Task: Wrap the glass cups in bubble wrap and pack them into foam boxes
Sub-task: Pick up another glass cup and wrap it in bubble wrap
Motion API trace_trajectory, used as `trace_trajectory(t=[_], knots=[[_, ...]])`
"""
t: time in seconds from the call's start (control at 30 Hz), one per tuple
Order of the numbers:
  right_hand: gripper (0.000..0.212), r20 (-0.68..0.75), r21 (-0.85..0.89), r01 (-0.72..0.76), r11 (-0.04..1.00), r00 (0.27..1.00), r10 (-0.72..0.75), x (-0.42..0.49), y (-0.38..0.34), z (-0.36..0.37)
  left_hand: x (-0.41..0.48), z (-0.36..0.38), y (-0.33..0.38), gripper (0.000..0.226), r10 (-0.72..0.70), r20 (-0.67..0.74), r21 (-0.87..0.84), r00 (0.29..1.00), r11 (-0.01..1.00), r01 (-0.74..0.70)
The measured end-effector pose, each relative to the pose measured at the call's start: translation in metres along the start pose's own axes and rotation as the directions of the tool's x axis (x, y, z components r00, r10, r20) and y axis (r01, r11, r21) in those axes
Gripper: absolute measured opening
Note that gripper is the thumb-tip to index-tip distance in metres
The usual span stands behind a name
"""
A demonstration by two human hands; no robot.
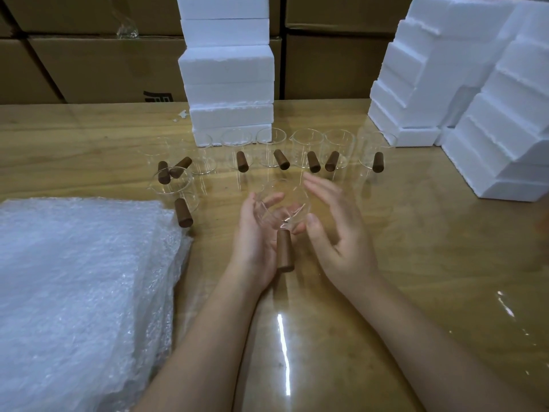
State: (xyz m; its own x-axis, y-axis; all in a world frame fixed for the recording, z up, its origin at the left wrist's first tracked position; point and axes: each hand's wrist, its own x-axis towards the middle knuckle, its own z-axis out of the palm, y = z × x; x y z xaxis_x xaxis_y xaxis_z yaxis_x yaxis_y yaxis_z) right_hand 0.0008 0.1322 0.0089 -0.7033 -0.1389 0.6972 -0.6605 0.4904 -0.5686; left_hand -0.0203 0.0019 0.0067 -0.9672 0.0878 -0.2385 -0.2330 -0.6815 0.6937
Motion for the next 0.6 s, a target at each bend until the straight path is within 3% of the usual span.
trace_trajectory(t=[0.43, 0.6], knots=[[0.044, 0.186, -0.066, 0.104, 0.992, 0.978, -0.091, -0.003, -0.015, 0.005, -0.002, -0.001, 0.005, 0.047, 0.003, -0.142, 0.007, 0.99, 1.0, -0.002], [0.045, 0.194, -0.05, 0.151, 0.987, 0.971, -0.138, -0.004, -0.02, 0.006, -0.009, 0.007, 0.003, 0.058, 0.076, -0.111, 0.188, 0.991, 0.981, -0.054]])
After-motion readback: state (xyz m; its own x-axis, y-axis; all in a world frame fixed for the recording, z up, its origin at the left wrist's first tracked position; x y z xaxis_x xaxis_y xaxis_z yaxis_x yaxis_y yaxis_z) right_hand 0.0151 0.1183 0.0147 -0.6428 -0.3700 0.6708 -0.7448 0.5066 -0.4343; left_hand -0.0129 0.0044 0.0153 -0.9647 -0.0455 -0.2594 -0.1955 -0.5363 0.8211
